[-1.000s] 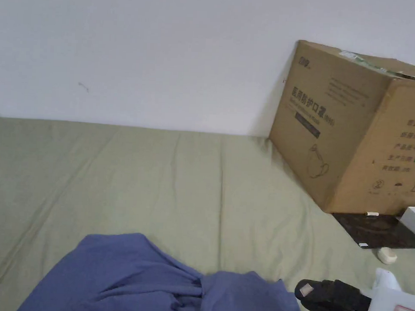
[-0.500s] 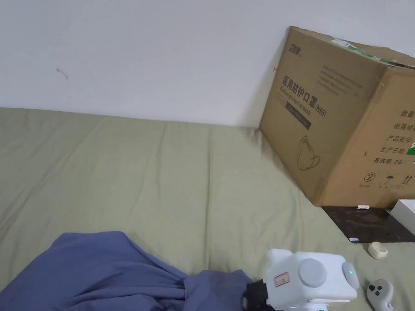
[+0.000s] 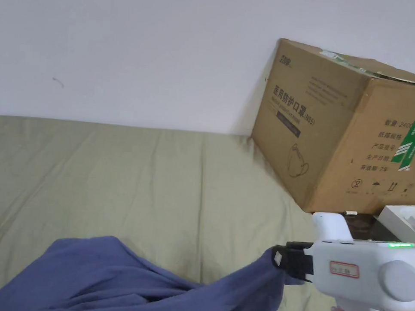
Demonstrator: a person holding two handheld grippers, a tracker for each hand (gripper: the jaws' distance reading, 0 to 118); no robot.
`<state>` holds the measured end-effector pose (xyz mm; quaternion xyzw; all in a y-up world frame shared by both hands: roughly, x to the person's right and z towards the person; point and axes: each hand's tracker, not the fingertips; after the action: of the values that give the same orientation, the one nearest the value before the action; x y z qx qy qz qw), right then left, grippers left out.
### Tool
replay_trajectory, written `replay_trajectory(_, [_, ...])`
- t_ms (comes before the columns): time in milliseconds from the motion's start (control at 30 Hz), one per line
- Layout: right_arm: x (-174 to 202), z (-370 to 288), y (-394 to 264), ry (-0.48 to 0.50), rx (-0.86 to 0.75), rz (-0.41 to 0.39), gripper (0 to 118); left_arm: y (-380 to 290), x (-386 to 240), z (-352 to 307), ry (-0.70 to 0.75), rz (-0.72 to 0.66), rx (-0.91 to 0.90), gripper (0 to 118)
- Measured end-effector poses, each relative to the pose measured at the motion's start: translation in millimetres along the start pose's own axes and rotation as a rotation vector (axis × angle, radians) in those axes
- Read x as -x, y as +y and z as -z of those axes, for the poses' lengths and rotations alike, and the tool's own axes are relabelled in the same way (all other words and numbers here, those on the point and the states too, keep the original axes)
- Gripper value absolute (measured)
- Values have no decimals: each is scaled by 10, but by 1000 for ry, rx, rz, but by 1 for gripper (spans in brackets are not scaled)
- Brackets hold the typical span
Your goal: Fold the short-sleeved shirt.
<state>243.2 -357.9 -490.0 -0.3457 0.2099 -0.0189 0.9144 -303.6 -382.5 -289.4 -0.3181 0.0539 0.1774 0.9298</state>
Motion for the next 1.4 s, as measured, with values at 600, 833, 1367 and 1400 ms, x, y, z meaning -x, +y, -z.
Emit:
replay_trajectory(600, [442, -1584, 2431, 42, -384, -60, 0, 2562, -451, -914, -38, 151, -329, 1])
replay_trajectory(833, [661, -1452, 3415, -20, -451, -53, 0, 3315, -679, -848, 13, 159, -393, 1])
replay_trajectory(1367, [971, -565, 4731, -220, -660, -135, 0, 4389, -702, 180, 25, 8, -609, 1])
replay_trajectory(1400, [956, -460, 4680, -231, -660, -138, 0, 4374, -696, 306, 24, 8, -605, 1])
